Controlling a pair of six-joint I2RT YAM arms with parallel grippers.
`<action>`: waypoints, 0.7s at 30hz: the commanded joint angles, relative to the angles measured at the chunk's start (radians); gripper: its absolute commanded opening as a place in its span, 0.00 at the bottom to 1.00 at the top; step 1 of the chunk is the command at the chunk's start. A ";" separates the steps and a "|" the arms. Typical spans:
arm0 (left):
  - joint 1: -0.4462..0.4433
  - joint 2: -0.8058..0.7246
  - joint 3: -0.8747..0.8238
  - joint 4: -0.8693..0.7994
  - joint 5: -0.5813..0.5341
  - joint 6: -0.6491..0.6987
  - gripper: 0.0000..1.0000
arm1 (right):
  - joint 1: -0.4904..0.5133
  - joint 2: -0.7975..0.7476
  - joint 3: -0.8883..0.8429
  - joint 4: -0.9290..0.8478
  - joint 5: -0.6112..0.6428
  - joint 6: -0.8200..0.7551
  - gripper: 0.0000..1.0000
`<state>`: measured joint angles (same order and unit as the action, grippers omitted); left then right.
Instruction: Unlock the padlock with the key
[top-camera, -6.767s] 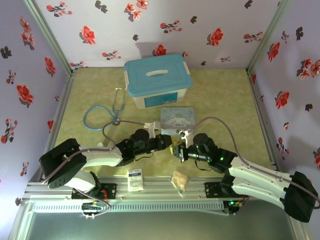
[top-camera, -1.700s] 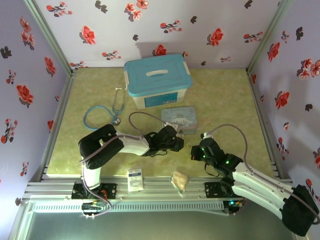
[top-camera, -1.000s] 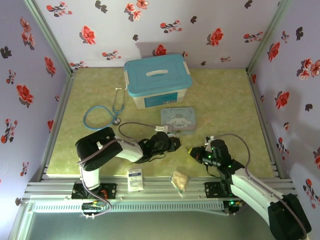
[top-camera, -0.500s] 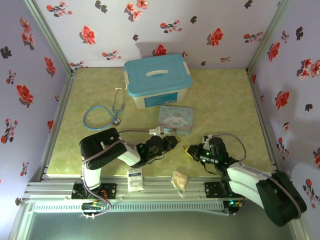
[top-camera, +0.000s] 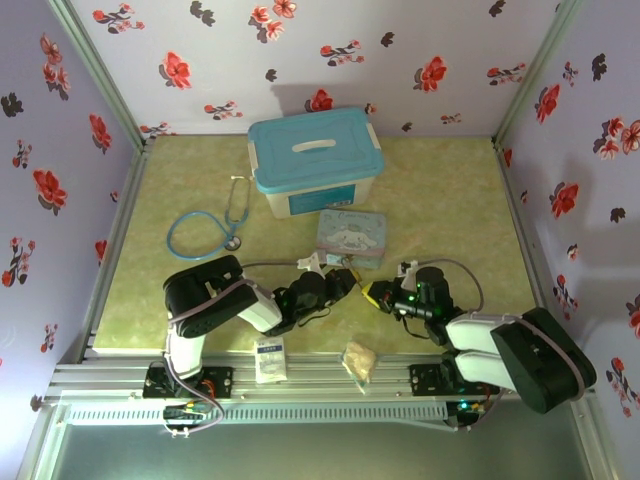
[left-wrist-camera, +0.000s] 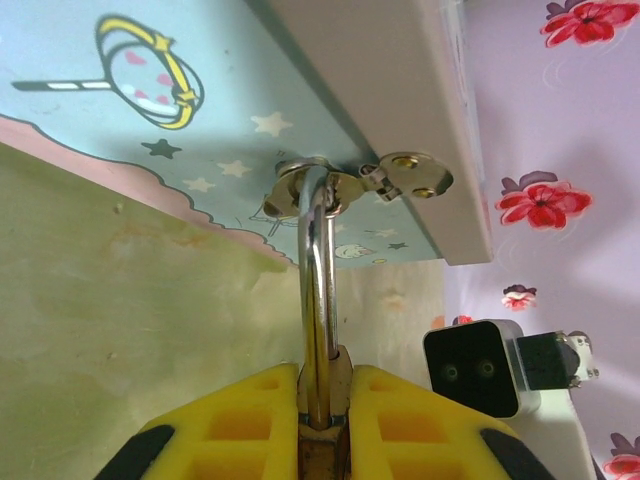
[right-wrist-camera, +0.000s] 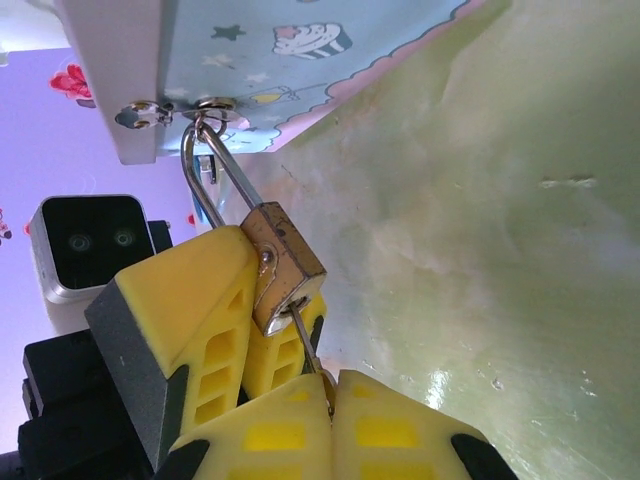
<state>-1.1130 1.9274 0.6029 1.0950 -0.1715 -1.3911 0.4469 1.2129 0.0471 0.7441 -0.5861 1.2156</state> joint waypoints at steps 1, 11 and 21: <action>-0.007 -0.002 0.014 0.092 -0.021 -0.017 0.00 | -0.015 0.015 0.025 0.054 -0.022 -0.005 0.00; -0.011 0.026 0.006 0.157 -0.013 -0.060 0.00 | -0.054 0.027 0.014 0.108 0.005 0.014 0.00; -0.013 0.032 0.022 0.151 -0.021 -0.078 0.00 | -0.044 0.078 -0.064 0.247 0.147 0.147 0.00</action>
<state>-1.1130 1.9514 0.6029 1.1591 -0.1993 -1.4628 0.4042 1.2900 0.0147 0.9146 -0.5545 1.2991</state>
